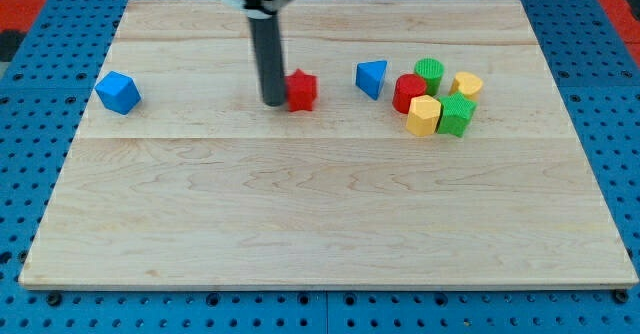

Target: Push the blue cube into the left side of the red star

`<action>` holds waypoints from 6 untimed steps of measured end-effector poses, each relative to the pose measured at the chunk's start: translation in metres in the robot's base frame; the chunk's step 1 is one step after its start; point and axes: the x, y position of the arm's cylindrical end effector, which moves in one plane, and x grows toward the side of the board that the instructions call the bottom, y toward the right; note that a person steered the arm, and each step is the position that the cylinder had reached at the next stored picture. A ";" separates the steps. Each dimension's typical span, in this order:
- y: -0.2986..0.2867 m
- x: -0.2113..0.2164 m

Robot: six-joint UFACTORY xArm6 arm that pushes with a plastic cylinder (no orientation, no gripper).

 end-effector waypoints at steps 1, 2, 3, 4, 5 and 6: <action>0.038 0.004; -0.016 0.042; -0.139 0.074; -0.273 0.065; -0.271 0.051; -0.240 0.014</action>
